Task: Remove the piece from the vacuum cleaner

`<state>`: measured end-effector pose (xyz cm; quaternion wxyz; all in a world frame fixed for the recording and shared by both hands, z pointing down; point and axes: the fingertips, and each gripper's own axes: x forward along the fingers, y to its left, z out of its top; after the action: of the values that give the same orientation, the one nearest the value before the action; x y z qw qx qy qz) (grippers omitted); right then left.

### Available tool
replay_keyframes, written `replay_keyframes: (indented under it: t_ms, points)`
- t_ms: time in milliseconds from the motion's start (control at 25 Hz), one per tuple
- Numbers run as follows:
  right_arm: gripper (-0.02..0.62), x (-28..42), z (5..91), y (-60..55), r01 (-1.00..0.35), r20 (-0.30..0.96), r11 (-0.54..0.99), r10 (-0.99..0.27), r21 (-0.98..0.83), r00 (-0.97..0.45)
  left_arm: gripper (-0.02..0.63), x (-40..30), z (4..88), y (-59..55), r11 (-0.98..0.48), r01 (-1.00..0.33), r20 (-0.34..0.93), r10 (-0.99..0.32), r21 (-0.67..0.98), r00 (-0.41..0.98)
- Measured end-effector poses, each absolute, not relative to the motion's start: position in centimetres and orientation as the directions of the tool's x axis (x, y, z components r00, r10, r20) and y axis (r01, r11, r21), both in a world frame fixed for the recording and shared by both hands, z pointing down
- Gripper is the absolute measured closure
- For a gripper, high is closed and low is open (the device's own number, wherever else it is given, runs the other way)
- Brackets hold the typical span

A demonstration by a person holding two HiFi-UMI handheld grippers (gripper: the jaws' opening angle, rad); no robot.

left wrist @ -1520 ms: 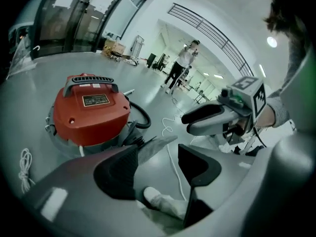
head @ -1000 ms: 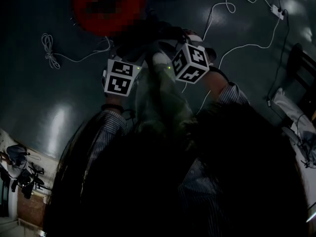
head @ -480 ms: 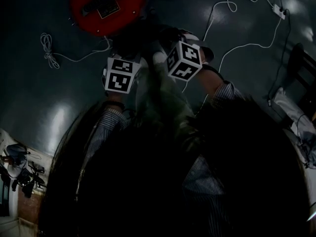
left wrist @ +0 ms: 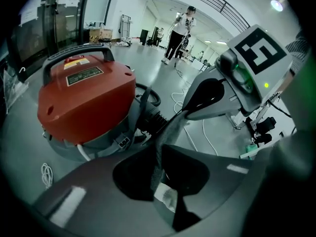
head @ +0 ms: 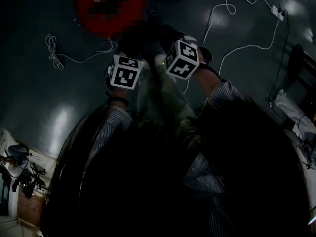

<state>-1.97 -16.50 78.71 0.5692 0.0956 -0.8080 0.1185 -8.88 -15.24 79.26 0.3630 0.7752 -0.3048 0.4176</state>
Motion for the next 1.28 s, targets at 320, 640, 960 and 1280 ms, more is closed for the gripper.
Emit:
replay_keyframes:
  t_ms: [320, 640, 960, 1280]
  points:
    - [0.574, -2.4, 77.6, -14.9, -0.285, 0.946, 0.951, 0.019, -0.117, -0.323, 0.56, -9.1, 78.6, -14.0, -0.512, -0.795, 0.879, -0.144, 0.326, 0.454]
    - [0.574, -1.9, 77.9, -13.8, -0.334, 0.946, 0.933, 0.022, -0.136, -0.323, 0.563, -8.6, 78.9, -12.7, -0.475, -0.805, 0.869, -0.147, 0.357, 0.472]
    - [0.574, -1.2, 79.2, -12.6, -0.364, 0.955, 0.919, 0.041, -0.152, -0.295, 0.565, -8.1, 79.2, -11.6, -0.497, -0.782, 0.866, -0.11, 0.376, 0.487]
    - [0.574, 0.2, 78.5, -9.4, -0.341, 0.953, 0.926, 0.058, -0.162, -0.296, 0.565, -6.5, 79.0, -7.7, -0.489, -0.765, 0.856, -0.07, 0.419, 0.512]
